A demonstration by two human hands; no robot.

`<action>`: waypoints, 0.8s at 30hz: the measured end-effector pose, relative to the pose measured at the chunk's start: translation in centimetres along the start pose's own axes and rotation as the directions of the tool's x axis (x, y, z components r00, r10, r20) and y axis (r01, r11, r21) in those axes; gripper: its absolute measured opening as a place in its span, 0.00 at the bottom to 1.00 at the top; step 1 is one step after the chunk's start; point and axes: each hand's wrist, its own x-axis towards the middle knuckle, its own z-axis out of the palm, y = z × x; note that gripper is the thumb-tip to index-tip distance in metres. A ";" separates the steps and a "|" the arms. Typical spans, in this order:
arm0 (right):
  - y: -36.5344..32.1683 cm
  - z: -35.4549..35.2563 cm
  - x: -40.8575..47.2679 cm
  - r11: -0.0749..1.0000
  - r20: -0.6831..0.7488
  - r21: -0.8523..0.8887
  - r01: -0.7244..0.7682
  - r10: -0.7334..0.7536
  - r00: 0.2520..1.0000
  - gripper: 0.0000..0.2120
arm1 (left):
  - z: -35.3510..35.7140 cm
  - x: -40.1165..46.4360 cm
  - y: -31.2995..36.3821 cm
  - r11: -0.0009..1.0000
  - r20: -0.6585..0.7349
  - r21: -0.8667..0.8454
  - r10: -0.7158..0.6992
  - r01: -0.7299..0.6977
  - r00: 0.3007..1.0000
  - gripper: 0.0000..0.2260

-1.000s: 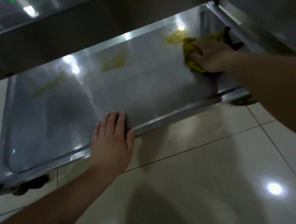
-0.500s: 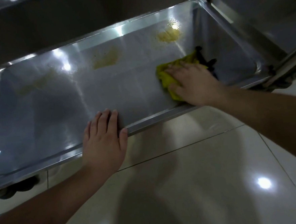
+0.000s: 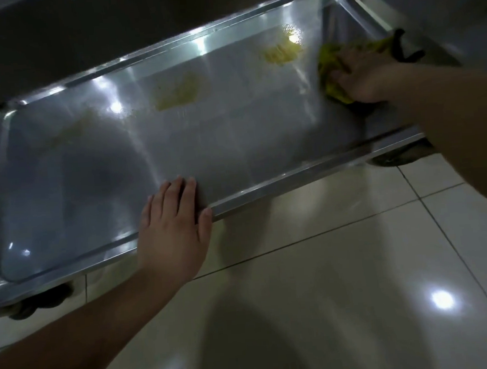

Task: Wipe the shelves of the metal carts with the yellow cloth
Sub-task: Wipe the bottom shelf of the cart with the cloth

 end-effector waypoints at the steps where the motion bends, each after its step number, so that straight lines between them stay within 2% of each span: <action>1: 1.5 0.1 -0.7 1.000 -0.061 0.008 -0.005 0.006 0.998 0.41 | 0.0 0.0 0.0 1.000 -0.002 0.001 0.001 -0.001 1.000 0.28; 3: 2.9 0.5 -2.8 1.000 -0.149 0.014 0.000 0.002 0.989 0.40 | 0.0 0.0 -0.1 1.000 0.003 0.006 0.004 -0.004 1.000 0.28; 8: 3.7 2.7 -8.4 0.998 -0.221 0.026 -0.052 0.057 0.974 0.25 | -0.1 0.1 0.0 1.000 0.031 0.011 -0.002 0.001 1.000 0.28; 13: 1.2 4.5 -13.9 0.998 -0.322 -0.058 -0.026 0.006 0.947 0.27 | -0.4 0.1 0.1 1.000 0.082 -0.015 -0.021 0.022 0.996 0.29; 16: -2.5 5.9 -16.2 0.992 -0.354 -0.083 0.098 -0.121 0.927 0.29 | -0.6 0.2 0.2 0.999 0.117 -0.039 -0.028 0.033 0.993 0.30; 19: -6.6 7.7 -17.3 0.949 -0.358 -0.134 0.286 -0.315 0.879 0.29 | -1.0 0.2 0.1 0.995 0.146 -0.085 -0.036 0.048 0.989 0.31; 22: -10.1 9.3 -17.4 0.850 -0.413 -0.241 0.468 -0.527 0.743 0.25 | -1.7 0.5 -0.3 0.986 0.204 -0.153 -0.037 0.069 0.978 0.33; 24: -11.3 9.2 -16.7 0.797 -0.441 -0.311 0.518 -0.604 0.664 0.22 | -2.1 0.6 -0.7 0.981 0.216 -0.190 -0.007 0.049 0.976 0.34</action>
